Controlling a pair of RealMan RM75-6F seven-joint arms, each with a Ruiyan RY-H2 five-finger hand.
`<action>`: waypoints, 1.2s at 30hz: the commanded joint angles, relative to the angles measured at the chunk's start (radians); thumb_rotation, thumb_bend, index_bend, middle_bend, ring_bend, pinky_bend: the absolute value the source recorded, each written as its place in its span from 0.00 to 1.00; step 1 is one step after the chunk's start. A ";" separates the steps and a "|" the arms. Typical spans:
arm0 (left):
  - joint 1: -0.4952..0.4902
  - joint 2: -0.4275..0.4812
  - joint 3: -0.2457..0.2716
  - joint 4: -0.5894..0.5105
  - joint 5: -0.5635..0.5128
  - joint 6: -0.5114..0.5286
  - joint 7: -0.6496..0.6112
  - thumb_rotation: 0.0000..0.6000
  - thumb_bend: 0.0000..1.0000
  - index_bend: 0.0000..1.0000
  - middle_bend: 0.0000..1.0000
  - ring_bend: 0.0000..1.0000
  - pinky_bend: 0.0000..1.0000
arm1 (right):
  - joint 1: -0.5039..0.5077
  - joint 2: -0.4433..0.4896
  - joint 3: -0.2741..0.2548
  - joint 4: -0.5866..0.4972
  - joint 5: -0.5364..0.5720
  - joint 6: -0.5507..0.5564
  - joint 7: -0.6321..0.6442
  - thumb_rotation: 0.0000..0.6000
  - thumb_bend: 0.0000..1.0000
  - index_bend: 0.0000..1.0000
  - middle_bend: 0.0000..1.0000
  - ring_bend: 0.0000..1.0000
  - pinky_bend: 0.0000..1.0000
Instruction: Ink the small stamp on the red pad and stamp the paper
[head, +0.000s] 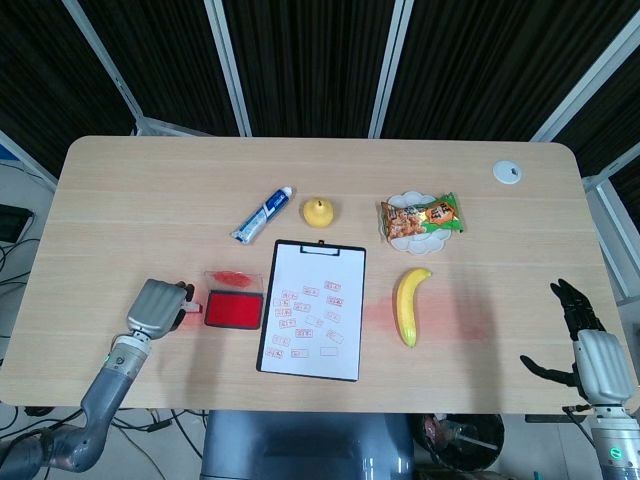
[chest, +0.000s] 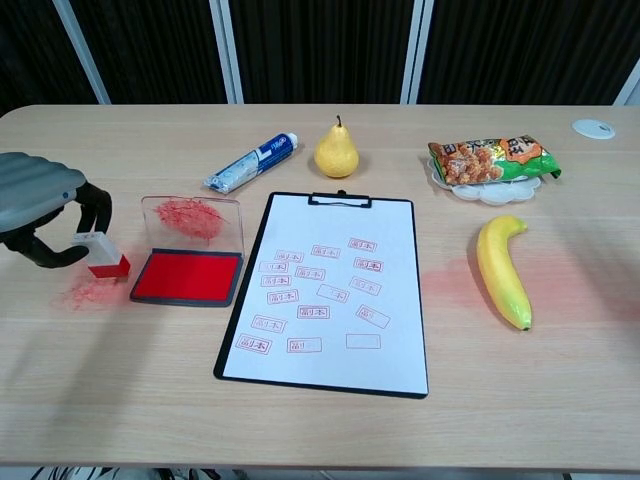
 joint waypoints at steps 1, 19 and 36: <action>-0.030 0.009 -0.022 -0.034 0.008 -0.014 0.013 1.00 0.59 0.59 0.62 0.84 0.97 | 0.000 0.000 0.000 0.000 0.001 0.000 0.001 1.00 0.12 0.00 0.00 0.00 0.22; -0.148 -0.045 -0.049 -0.084 -0.164 -0.104 0.229 1.00 0.59 0.61 0.64 0.84 0.97 | 0.003 0.006 0.008 -0.010 0.028 -0.021 0.021 1.00 0.12 0.00 0.00 0.00 0.22; -0.218 -0.101 -0.042 -0.064 -0.273 -0.107 0.332 1.00 0.59 0.62 0.66 0.84 0.97 | 0.006 0.014 0.010 -0.023 0.044 -0.040 0.035 1.00 0.12 0.00 0.00 0.00 0.22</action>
